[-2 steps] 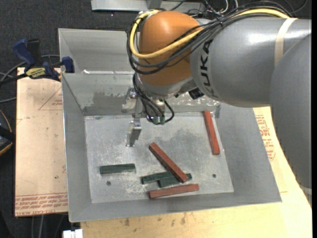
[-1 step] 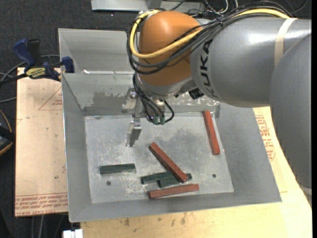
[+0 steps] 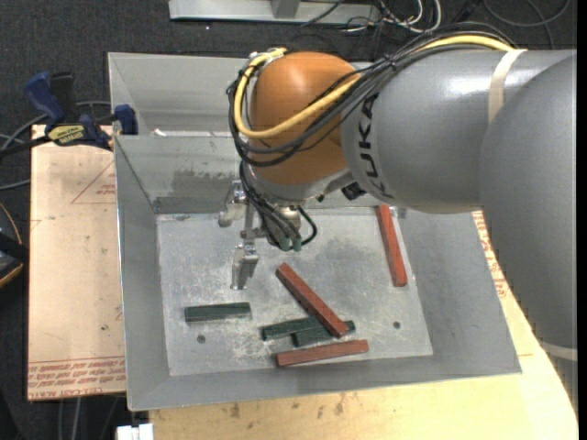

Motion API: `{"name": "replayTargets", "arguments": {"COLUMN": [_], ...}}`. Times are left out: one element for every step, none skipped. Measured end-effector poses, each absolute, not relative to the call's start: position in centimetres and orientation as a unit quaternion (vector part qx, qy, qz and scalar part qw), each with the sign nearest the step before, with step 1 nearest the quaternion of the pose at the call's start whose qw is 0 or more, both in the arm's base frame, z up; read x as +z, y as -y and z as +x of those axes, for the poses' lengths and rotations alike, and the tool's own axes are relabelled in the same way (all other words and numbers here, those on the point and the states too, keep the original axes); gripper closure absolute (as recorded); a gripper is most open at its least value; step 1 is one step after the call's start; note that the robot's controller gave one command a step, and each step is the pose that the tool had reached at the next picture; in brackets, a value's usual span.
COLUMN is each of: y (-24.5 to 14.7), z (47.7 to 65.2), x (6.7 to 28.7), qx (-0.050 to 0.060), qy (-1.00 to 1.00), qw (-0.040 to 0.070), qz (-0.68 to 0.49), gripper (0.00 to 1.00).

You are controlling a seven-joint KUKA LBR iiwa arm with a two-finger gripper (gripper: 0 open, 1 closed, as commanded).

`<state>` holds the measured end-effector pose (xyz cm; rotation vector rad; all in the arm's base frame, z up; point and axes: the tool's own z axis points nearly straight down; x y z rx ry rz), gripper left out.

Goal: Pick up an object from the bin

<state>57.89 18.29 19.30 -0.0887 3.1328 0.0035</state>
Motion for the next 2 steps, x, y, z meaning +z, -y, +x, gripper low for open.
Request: {"name": "replayTargets", "arguments": {"y": [-18.2, -17.6], "z": [59.5, 54.3], "x": [12.8, 8.9], "qx": [0.001, 0.001], "qy": [-0.997, -0.99], "qw": [0.003, 0.0], "qz": [-0.074, -0.142], "gripper": [0.0, 1.0]}}
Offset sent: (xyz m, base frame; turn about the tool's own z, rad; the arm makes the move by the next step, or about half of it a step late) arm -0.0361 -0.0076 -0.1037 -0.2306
